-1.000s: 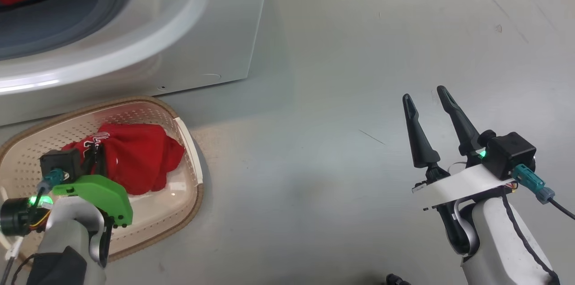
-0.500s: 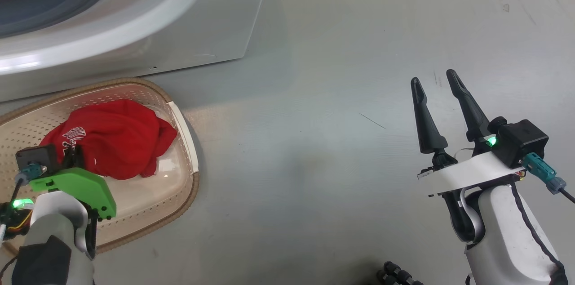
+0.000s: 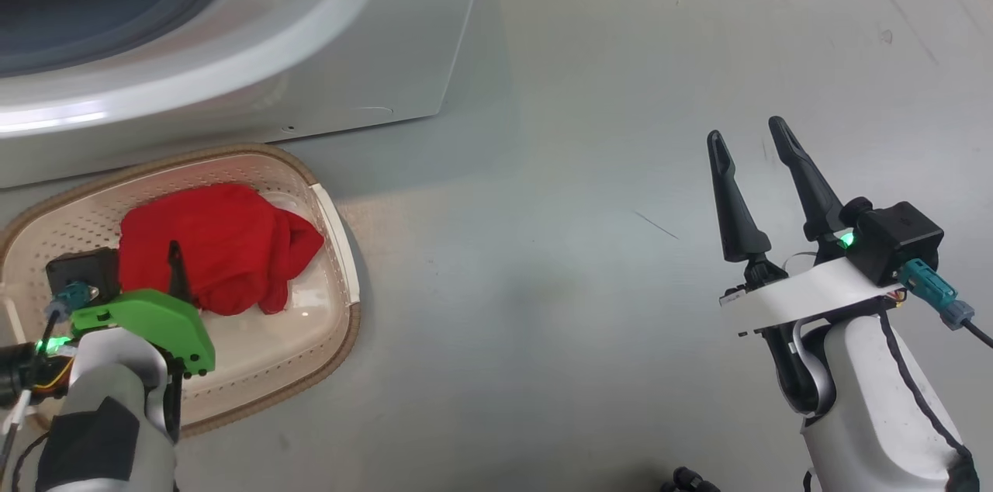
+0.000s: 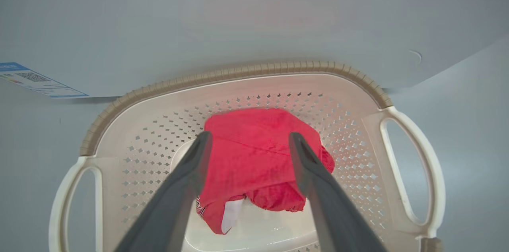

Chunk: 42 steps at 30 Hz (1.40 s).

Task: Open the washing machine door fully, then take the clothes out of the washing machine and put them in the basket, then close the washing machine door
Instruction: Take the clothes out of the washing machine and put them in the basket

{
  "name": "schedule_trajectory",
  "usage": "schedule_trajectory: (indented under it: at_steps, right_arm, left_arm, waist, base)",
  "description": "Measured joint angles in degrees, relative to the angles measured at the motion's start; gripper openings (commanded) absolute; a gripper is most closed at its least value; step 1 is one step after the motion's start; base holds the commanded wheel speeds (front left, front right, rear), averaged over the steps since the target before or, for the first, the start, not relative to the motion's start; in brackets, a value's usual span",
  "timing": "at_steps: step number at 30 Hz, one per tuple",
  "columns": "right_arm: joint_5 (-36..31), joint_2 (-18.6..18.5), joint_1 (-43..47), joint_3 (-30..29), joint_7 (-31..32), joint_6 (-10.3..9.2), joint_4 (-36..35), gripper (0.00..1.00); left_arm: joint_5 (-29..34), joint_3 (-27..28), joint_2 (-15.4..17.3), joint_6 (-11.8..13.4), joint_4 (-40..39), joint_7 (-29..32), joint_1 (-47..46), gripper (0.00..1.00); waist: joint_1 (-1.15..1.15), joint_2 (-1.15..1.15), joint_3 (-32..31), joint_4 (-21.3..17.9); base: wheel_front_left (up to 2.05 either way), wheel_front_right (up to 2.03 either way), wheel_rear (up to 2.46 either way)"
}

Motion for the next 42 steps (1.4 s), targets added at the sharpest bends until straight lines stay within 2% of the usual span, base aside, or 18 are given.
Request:
schedule_trajectory:
  at_steps: [9,20,25,33,42]
  right_arm:
    - [0.00,0.02,-0.80,-0.63,0.00,0.00,0.33,1.00]
    - [-0.01,-0.35,0.01,-2.92,0.00,0.00,1.43,1.00]
    - [-0.10,-0.77,2.82,-3.53,0.00,0.00,2.05,1.00]
    - [-0.11,-0.75,6.38,-4.21,0.00,0.00,2.12,1.00]
    - [-0.11,-0.71,9.51,-3.98,0.00,0.00,2.07,1.00]
  left_arm:
    - [1.10,-2.80,-1.57,-1.26,0.64,-5.27,-1.36,1.00]
    - [0.89,-3.77,-3.13,-4.23,-1.86,-6.84,-1.09,1.00]
    - [0.89,-4.46,-3.28,-4.67,-4.61,-7.00,0.20,1.00]
    - [0.51,-3.80,-3.64,-4.71,-13.78,-7.00,4.44,1.00]
    - [-1.63,-1.92,-3.89,-4.69,-18.23,-7.00,11.66,1.00]
  waist:
    - [0.00,0.00,-4.01,1.23]
    - [0.00,0.00,-11.65,3.49]
    - [0.00,0.00,-15.48,4.78]
    - [0.00,0.00,-21.66,7.28]
    - [0.00,0.00,-26.63,9.17]
  base:
    - [0.00,0.00,0.00]
    - [0.00,0.00,0.00]
    - [0.00,0.00,0.00]
    - [0.00,0.00,0.00]
    - [0.00,0.00,0.00]
